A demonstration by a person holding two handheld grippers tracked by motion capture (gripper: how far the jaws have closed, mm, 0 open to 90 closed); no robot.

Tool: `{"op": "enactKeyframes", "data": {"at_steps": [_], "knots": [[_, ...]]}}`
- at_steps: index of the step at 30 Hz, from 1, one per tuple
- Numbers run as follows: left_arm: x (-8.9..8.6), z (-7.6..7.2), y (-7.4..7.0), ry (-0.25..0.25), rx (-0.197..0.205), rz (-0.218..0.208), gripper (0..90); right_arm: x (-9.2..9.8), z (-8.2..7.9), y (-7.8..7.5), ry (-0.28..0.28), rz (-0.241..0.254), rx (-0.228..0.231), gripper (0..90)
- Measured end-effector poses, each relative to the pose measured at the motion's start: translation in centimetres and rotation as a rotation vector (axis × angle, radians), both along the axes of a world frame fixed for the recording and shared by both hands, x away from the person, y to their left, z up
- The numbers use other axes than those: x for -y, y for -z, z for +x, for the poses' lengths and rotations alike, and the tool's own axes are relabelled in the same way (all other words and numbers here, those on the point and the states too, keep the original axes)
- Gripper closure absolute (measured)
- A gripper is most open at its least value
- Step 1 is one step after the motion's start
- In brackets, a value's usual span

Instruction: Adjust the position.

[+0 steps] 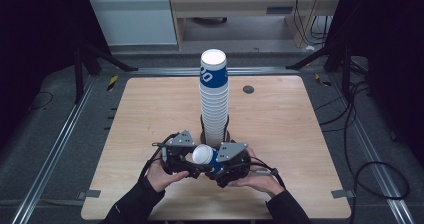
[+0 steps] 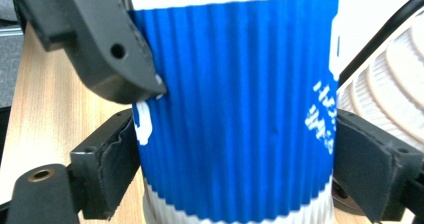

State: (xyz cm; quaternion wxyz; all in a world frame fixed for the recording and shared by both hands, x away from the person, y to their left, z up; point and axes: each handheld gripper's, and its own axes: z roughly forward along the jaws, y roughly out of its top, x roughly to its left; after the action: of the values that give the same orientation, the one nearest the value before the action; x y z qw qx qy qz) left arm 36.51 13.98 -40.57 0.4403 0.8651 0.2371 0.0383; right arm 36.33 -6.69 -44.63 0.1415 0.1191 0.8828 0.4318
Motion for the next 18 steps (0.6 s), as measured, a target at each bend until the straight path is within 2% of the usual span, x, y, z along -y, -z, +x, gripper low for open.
{"op": "enactKeyframes", "data": {"at_steps": [8,18], "knots": [[-1.0,0.1,-0.4,-0.022,0.024,-0.017,26.2,0.6,0.0,-0.6,0.023,0.03,0.007,10.9],[-3.2,0.4,-0.7,-0.058,0.06,-0.079,26.1,2.4,0.4,-1.6,0.058,0.105,-0.016,11.0]]}}
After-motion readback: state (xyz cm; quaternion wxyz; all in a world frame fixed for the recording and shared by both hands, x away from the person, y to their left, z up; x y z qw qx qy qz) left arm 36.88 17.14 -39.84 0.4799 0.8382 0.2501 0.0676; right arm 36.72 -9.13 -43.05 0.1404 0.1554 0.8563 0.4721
